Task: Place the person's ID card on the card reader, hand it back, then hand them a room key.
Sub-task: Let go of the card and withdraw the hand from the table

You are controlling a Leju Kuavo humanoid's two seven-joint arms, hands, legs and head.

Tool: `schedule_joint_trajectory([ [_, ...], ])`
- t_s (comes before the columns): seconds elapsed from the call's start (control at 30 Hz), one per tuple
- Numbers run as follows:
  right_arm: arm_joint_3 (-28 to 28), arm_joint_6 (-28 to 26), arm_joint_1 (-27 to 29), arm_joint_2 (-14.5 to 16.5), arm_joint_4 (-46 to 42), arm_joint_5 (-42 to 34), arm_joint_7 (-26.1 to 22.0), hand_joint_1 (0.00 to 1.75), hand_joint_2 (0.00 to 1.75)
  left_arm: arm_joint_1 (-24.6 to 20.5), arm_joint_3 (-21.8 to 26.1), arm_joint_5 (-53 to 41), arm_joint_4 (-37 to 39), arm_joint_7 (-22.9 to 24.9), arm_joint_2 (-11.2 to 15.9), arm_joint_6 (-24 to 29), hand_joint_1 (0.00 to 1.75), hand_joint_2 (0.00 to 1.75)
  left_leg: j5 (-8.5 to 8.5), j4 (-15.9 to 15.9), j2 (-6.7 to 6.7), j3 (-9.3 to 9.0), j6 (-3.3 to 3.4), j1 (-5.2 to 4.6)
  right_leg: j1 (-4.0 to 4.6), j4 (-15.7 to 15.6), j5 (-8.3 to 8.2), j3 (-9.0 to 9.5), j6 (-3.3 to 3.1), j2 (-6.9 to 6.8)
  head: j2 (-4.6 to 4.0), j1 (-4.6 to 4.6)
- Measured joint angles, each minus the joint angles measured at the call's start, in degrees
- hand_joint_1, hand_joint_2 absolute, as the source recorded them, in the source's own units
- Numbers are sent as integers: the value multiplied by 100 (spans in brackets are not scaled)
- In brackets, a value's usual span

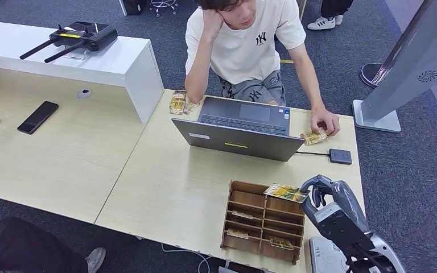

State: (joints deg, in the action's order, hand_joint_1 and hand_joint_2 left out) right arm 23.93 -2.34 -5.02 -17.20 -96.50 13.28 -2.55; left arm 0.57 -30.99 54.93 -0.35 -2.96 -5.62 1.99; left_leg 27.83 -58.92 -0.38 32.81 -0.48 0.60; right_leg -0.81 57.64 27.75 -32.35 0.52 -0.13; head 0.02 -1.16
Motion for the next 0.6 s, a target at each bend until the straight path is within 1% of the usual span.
schedule_joint_trajectory([
  [0.2, -26, 7, -259, 290, 10, -510, -335, 175, 175, -6, 0, -31, 0, -31, 0, -7, 0, 0, -1, 0, 2, -1, 0, 0, 0, 1, 0, 0, 0, 2, 0, 1],
  [0.43, -7, 70, -835, 691, 100, -1075, -676, 175, 175, -23, -13, -118, 0, -118, 0, -27, 0, 0, -4, 0, 3, -2, -3, 1, 1, 2, -1, 1, 0, 3, 0, 0],
  [0.6, 40, 141, -1314, 948, 254, -1428, -794, 175, 175, -69, -67, -183, 0, -139, 2, -62, 0, 0, -4, 0, 2, -2, -3, 1, 1, 2, -1, 2, 0, 2, 0, 1],
])
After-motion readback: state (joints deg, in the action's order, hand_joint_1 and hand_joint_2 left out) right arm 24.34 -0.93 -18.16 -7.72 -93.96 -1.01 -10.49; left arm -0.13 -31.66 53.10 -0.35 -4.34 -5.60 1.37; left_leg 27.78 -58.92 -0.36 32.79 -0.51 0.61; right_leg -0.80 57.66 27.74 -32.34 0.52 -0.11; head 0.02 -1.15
